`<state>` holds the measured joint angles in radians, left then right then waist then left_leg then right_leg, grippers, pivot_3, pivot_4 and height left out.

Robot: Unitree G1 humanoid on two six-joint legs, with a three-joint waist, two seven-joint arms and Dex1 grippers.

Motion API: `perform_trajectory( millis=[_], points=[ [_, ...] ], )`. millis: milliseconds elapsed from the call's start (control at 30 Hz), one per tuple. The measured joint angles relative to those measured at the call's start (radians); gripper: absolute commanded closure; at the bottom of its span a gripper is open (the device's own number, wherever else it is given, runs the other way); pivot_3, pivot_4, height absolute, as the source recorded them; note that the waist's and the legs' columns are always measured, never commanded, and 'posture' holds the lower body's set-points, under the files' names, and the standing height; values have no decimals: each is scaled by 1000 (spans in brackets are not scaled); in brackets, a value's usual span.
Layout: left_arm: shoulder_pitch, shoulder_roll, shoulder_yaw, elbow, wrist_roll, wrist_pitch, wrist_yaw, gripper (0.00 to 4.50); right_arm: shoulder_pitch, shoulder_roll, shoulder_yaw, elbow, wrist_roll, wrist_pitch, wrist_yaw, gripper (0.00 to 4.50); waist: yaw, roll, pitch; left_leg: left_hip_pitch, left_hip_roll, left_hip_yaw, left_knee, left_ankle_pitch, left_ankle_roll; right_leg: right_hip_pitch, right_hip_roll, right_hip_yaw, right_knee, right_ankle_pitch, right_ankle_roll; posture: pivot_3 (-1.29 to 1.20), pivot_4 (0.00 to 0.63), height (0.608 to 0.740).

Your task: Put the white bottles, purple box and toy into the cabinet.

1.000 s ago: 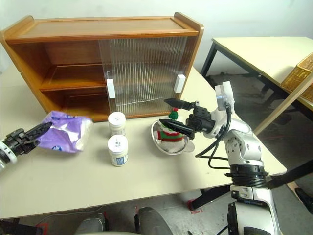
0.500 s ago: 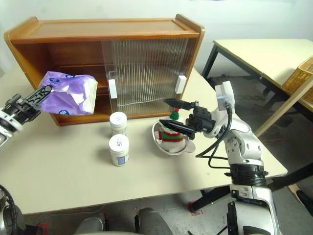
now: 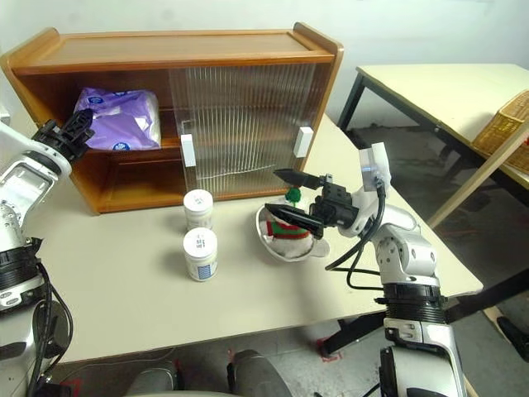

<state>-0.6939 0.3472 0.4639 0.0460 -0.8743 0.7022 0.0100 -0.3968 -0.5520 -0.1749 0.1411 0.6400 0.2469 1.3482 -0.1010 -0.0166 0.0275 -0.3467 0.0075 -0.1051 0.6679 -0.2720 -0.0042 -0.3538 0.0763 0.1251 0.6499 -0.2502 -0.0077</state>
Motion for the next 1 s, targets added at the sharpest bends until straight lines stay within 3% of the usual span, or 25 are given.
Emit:
perform_trajectory(
  millis=[333, 867, 1000],
  points=[
    [-103, -65, -11, 158, 91, -125, -36, 4471, 8, 38, -6, -56, 72, 28, -37, 0, 4, -3, 2, 0, -5, -2, 10, 2, 6, 7, -1, 0, 0, 2, 5, -194, 7, 740],
    [-105, -94, -46, 168, 200, -169, -30, 4471, 25, 30, -6, -63, 72, 34, -54, 0, 3, -3, 3, -2, -14, -14, 9, 5, 8, 8, -2, 1, 0, 1, 6, -188, 14, 740],
    [-105, -97, -47, 173, 235, -186, -15, 3502, 24, 29, -6, -63, 71, 34, -53, 0, 1, -3, 3, -4, -15, -18, 8, 5, 8, 8, -3, 0, -1, 1, 6, -187, 12, 740]
  ],
)
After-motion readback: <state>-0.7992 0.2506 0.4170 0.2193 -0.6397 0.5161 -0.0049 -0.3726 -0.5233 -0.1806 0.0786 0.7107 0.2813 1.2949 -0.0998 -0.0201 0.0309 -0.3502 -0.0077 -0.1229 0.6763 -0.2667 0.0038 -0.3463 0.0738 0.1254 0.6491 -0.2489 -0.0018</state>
